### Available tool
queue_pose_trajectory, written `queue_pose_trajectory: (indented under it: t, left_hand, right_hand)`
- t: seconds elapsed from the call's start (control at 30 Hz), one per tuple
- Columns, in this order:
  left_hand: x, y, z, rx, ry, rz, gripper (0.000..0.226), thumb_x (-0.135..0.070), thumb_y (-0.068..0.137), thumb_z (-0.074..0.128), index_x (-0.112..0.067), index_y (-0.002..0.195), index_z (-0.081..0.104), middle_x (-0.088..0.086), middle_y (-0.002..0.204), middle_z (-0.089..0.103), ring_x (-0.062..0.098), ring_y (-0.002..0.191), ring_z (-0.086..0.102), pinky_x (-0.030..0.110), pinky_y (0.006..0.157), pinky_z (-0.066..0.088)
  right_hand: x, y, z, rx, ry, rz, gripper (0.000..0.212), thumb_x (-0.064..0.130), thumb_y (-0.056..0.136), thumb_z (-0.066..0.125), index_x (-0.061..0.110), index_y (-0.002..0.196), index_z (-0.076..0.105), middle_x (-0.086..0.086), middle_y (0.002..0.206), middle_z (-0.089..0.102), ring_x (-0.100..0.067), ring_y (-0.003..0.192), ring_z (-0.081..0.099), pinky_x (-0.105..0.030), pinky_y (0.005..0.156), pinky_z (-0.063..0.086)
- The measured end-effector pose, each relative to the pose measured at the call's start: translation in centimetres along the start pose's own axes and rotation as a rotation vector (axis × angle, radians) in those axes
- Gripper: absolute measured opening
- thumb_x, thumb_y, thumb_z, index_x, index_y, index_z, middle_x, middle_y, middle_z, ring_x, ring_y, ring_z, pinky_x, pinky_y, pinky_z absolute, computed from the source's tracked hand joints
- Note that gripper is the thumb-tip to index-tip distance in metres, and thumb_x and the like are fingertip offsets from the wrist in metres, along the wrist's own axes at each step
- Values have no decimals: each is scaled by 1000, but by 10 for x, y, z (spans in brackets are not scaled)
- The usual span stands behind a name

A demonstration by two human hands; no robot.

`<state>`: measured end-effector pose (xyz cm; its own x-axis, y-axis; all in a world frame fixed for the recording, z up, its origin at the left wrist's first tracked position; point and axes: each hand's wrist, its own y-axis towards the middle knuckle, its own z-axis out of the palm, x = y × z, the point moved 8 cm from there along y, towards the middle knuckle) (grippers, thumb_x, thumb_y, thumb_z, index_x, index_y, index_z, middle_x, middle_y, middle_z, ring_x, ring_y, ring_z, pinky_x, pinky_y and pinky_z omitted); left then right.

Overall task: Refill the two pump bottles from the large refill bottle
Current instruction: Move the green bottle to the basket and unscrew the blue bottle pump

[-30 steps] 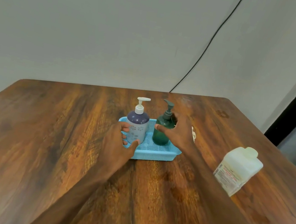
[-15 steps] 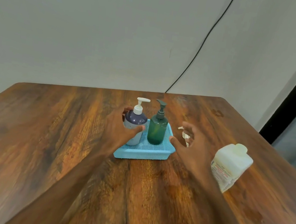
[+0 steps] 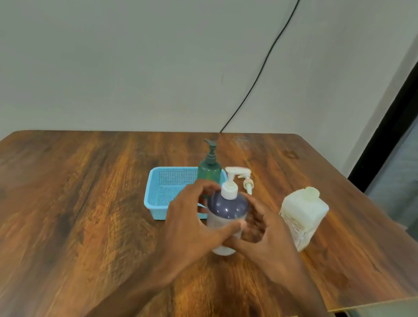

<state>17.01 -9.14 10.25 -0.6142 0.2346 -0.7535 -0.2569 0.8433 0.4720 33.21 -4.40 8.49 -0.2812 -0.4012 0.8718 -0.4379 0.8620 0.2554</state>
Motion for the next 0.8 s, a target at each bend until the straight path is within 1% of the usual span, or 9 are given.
queue_pose_trajectory:
  t: [0.07, 0.17, 0.23, 0.3, 0.4, 0.5, 0.6, 0.7, 0.8]
  left_hand:
    - [0, -9, 15, 17, 15, 23, 71, -59, 63, 92, -38, 121, 57, -21, 119, 63, -2, 111, 59, 6, 86, 46]
    - [8, -15, 33, 81, 36, -22, 74, -66, 64, 89, -42, 123, 52, -22, 122, 59, -4, 111, 56, 1, 82, 41]
    - [11, -16, 44, 167, 64, -74, 75, -72, 67, 83, -50, 126, 42, -28, 126, 49, -7, 113, 51, -1, 79, 39]
    - [7, -11, 48, 189, 65, -31, 69, -69, 75, 78, -55, 130, 39, -34, 127, 44, -13, 119, 46, -1, 84, 37]
    - [-2, 4, 50, 210, 66, 51, 43, -52, 95, 67, -45, 133, 48, -32, 128, 48, -14, 121, 46, 2, 93, 36]
    - [-7, 15, 54, 233, 67, 124, 20, -41, 102, 62, -32, 120, 62, -24, 115, 59, -10, 110, 54, 9, 91, 42]
    - [-10, 16, 52, 193, 31, 134, 18, -33, 100, 68, -22, 114, 73, -13, 104, 72, -2, 100, 62, 16, 84, 51]
    - [-15, 14, 48, 131, 35, 151, 14, -27, 98, 72, -19, 107, 77, -18, 92, 68, -3, 94, 62, 9, 76, 48]
    - [-18, 10, 46, 67, 56, 161, 9, -25, 97, 73, -17, 100, 77, -14, 85, 69, 0, 89, 62, 10, 72, 47]
  right_hand:
    - [-13, -7, -1, -34, -51, 34, 71, 32, 74, 87, 47, 130, 46, 37, 122, 57, 14, 114, 54, -2, 82, 45]
    - [-30, -13, -4, -54, -50, 94, 71, 38, 75, 85, 44, 135, 46, 30, 128, 56, 11, 114, 54, -1, 76, 43]
    - [-34, -14, -4, -52, -38, 114, 64, 42, 76, 82, 43, 130, 47, 35, 121, 54, 16, 107, 53, 4, 71, 40]
    - [-37, -13, -4, -50, -30, 111, 62, 43, 75, 81, 45, 127, 47, 39, 117, 52, 23, 105, 51, 7, 71, 37]
    - [-46, -9, -3, -41, 0, 120, 67, 42, 73, 86, 43, 130, 50, 35, 121, 59, 18, 112, 53, 1, 81, 44]
    - [-51, -7, -3, -26, 21, 112, 74, 34, 71, 89, 39, 133, 49, 28, 126, 60, 7, 117, 57, -13, 93, 50]
    - [-53, -6, -2, -21, 25, 115, 77, 30, 71, 90, 38, 135, 48, 25, 129, 60, 5, 118, 58, -16, 94, 51]
    - [-55, -7, -1, -41, 10, 113, 78, 30, 70, 90, 40, 135, 47, 25, 129, 59, 4, 118, 58, -17, 95, 51]
    - [-54, -8, 0, -53, 16, 113, 77, 29, 70, 90, 40, 134, 47, 25, 128, 59, 5, 117, 57, -16, 95, 51]
